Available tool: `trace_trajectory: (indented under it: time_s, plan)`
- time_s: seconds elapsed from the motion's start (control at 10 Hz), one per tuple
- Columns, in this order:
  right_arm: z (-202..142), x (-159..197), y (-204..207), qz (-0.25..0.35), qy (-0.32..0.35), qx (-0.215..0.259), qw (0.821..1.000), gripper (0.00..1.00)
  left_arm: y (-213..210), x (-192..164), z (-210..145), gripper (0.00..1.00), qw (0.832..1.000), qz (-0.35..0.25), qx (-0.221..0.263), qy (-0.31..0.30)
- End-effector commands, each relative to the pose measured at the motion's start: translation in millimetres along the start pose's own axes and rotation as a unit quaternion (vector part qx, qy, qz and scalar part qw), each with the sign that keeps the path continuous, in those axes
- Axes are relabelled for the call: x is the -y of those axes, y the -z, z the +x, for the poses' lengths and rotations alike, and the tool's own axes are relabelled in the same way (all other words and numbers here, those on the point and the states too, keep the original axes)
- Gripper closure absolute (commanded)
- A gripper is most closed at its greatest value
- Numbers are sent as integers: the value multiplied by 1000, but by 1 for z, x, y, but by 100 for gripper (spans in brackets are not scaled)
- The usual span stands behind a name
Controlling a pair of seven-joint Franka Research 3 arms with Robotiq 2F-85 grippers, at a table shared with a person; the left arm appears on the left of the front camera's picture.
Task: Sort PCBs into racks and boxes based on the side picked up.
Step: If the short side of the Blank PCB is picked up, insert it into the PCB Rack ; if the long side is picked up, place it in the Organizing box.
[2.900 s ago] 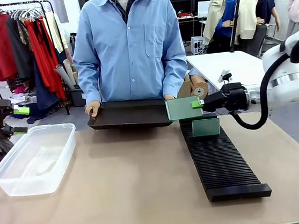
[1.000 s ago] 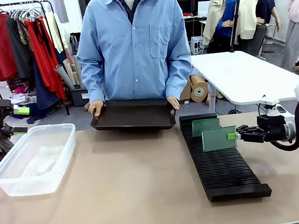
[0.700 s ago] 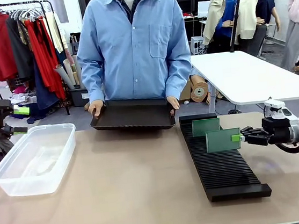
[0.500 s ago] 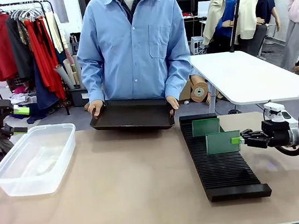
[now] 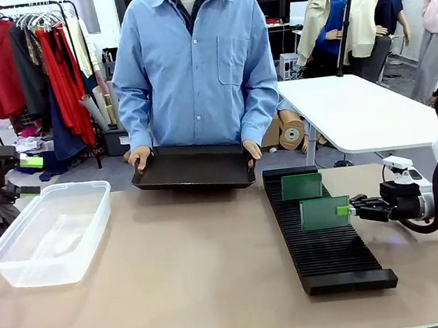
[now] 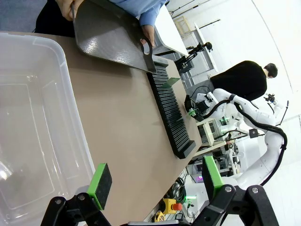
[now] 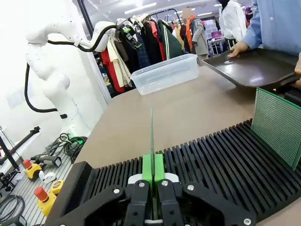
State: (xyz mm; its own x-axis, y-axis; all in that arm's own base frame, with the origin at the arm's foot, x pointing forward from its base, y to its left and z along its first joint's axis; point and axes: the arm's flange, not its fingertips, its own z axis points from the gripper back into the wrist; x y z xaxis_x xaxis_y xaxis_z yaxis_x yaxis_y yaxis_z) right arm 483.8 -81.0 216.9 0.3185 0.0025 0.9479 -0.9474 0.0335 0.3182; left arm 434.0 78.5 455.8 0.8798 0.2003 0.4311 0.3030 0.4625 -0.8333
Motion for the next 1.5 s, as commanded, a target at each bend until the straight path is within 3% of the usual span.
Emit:
trace_trajectory:
  time_s: [0.0,1.4]
  plan:
    - [1,6,2,-1,-7,1,1000,100,-1,2,-1,0,1000,-3,0,2]
    - [-15,13,3,-9,5,-10,1000,100,-1,2,-1,0,1000,-3,0,2]
